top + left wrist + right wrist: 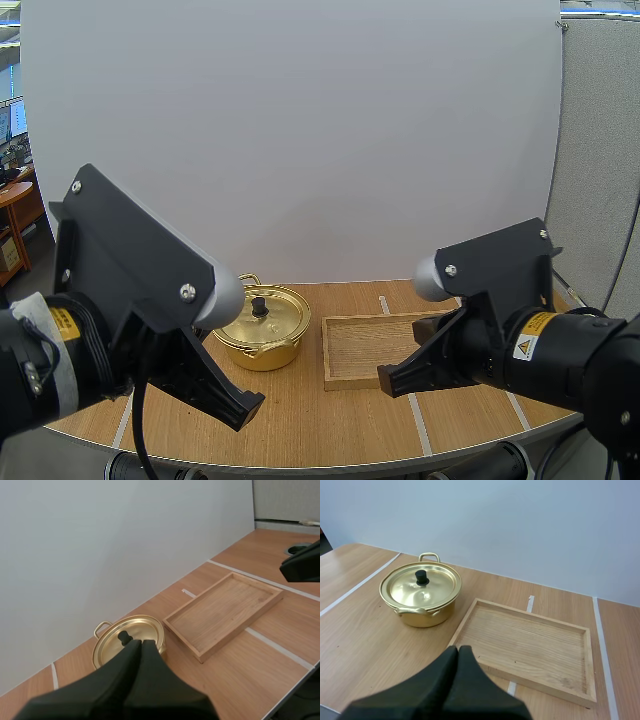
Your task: Open the pot, put the pineapple inside, and close it
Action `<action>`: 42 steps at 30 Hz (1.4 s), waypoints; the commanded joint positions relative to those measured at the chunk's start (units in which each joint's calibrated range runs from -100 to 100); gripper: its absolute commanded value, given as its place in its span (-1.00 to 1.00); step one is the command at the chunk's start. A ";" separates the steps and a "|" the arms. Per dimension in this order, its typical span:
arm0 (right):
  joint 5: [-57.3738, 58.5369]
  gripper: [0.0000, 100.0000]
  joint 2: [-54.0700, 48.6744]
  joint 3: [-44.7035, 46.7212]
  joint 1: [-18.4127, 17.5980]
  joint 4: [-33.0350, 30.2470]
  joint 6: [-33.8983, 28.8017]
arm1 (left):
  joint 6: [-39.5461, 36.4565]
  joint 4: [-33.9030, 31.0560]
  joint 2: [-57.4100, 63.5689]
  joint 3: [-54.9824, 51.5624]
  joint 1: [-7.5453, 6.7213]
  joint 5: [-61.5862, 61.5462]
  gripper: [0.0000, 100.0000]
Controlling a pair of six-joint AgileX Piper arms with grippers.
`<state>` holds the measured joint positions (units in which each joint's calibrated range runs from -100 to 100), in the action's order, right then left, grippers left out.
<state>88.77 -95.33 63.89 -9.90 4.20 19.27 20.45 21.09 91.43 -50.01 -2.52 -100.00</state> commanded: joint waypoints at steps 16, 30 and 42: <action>-23.82 -1.00 -4.67 0.16 5.79 0.83 0.84 | -22.69 -10.54 8.57 -18.98 3.73 44.65 -1.00; -56.16 -1.00 -2.56 14.33 5.79 -1.40 0.84 | -24.80 -12.32 8.57 -33.42 3.73 78.58 -1.00; -65.63 -1.00 -2.56 27.02 8.92 -2.45 0.84 | -25.54 -12.02 8.57 -38.56 3.73 78.58 -1.00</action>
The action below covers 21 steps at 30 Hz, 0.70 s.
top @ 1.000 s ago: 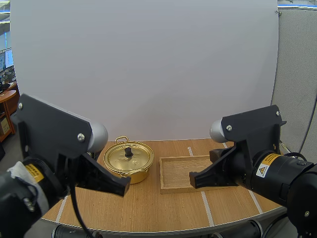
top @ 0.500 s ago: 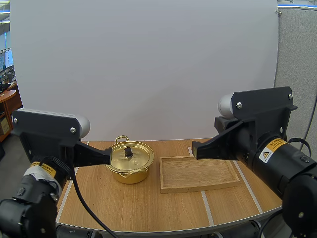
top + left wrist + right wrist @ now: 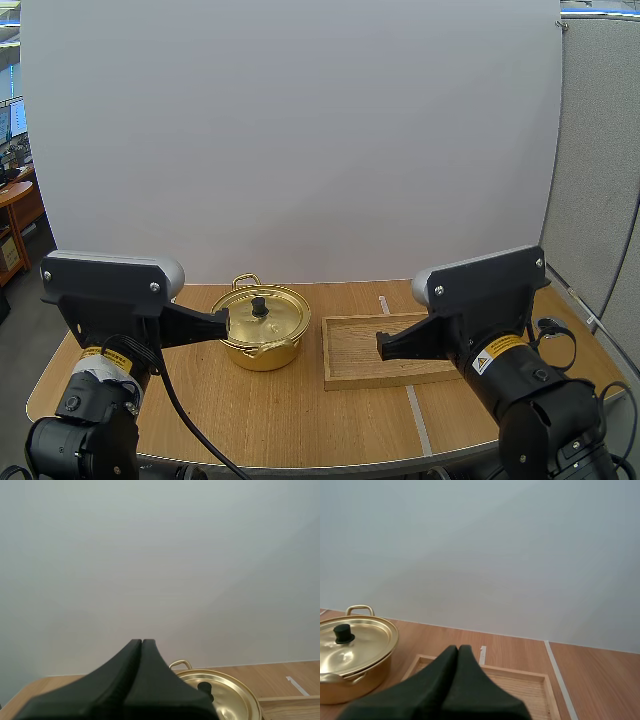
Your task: Open the pot, put the pineapple inside, and close it
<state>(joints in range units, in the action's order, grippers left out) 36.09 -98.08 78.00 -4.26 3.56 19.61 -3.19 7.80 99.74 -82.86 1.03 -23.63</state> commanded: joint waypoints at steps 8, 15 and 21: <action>-7.60 -1.00 -1.92 14.32 4.41 -1.80 0.50 | -1.90 1.27 0.26 -6.89 0.18 2.22 -1.00; -0.31 -1.00 -1.92 14.32 4.41 -1.80 0.50 | -1.90 1.27 0.26 -10.39 0.18 2.22 -1.00; 0.29 -1.00 -1.92 14.32 4.41 -1.80 0.50 | -1.90 1.27 0.26 -16.60 0.18 2.22 -1.00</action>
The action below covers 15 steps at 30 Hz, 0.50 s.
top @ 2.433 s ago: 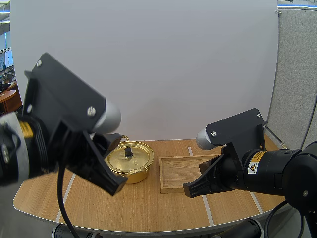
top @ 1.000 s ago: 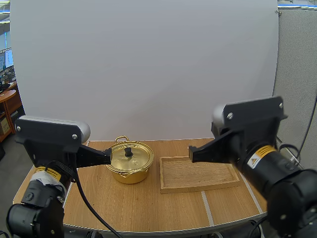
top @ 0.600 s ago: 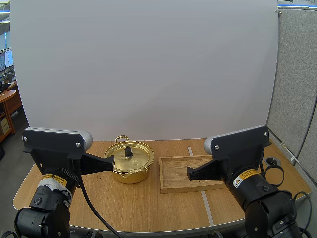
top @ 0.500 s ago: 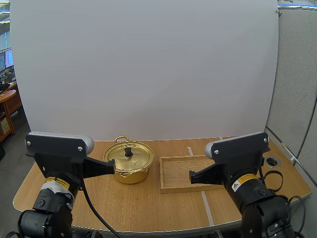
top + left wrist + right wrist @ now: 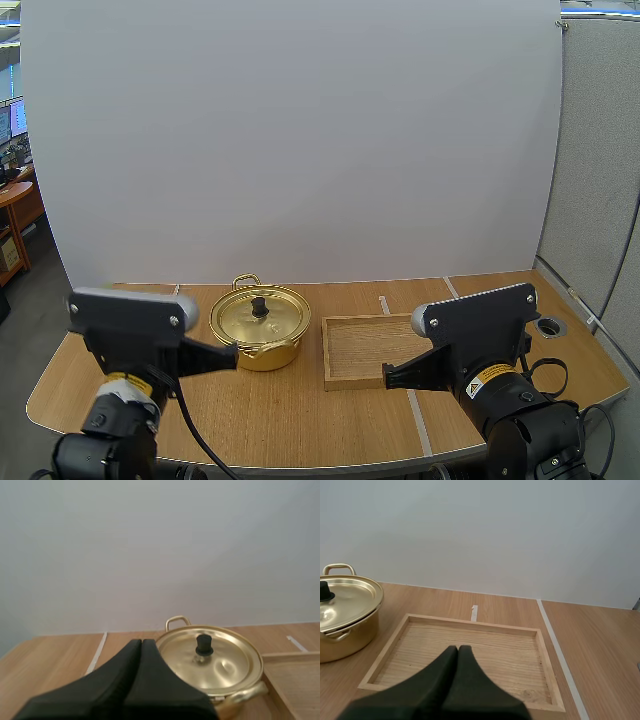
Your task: Open the pot, put the pineapple inside, and close it
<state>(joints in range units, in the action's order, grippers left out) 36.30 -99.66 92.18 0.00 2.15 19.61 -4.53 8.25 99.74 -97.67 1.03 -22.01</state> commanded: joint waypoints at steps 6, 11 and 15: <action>3.30 -1.00 -0.34 0.65 0.15 -0.39 0.50 | -0.56 0.82 0.26 -2.33 0.18 -2.13 -1.00; -1.47 -1.00 -0.34 4.66 0.31 -0.49 0.50 | -1.68 0.82 0.26 -2.33 0.18 -4.67 -1.00; -4.43 -1.00 -0.34 7.82 0.44 -0.49 0.50 | -1.68 0.82 0.26 -2.33 0.18 -9.02 -1.00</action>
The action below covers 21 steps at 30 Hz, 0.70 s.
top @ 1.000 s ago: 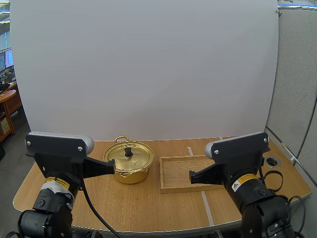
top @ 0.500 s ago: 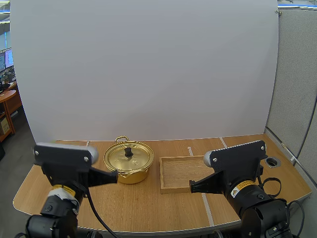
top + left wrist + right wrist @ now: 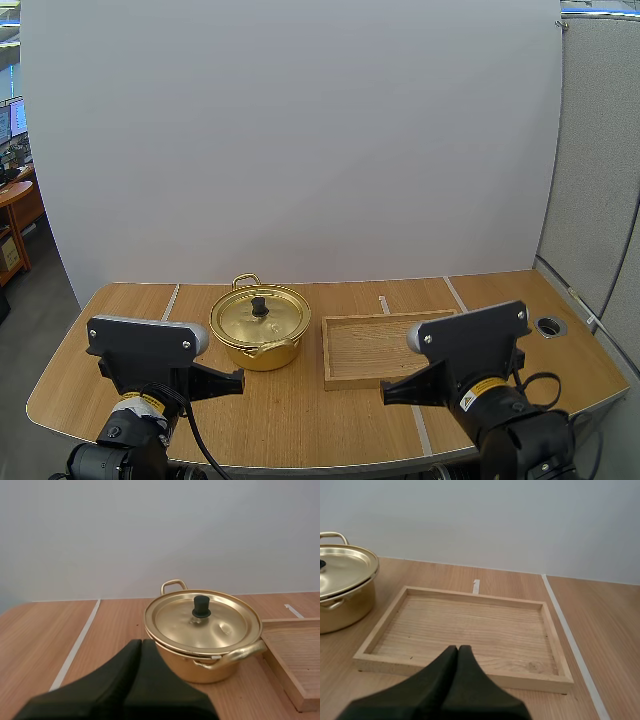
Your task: Open the pot, put the pineapple inside, and close it
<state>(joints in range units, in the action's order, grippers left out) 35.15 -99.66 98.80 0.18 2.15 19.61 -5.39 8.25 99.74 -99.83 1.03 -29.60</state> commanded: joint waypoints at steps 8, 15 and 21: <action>-3.67 -1.00 -0.34 1.20 0.46 -0.38 0.41 | -3.66 0.82 0.26 -0.17 0.18 -1.80 -1.00; -3.67 -1.00 -0.34 1.20 0.46 -0.38 0.41 | -3.66 0.82 0.26 -0.17 0.18 -1.80 -1.00; -3.67 -1.00 -0.34 1.20 0.46 -0.38 0.41 | -3.66 0.82 0.26 -0.17 0.18 -1.80 -1.00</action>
<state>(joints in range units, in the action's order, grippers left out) 32.91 -99.66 99.86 0.44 2.15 19.61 -8.46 8.25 99.74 -99.83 1.03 -31.23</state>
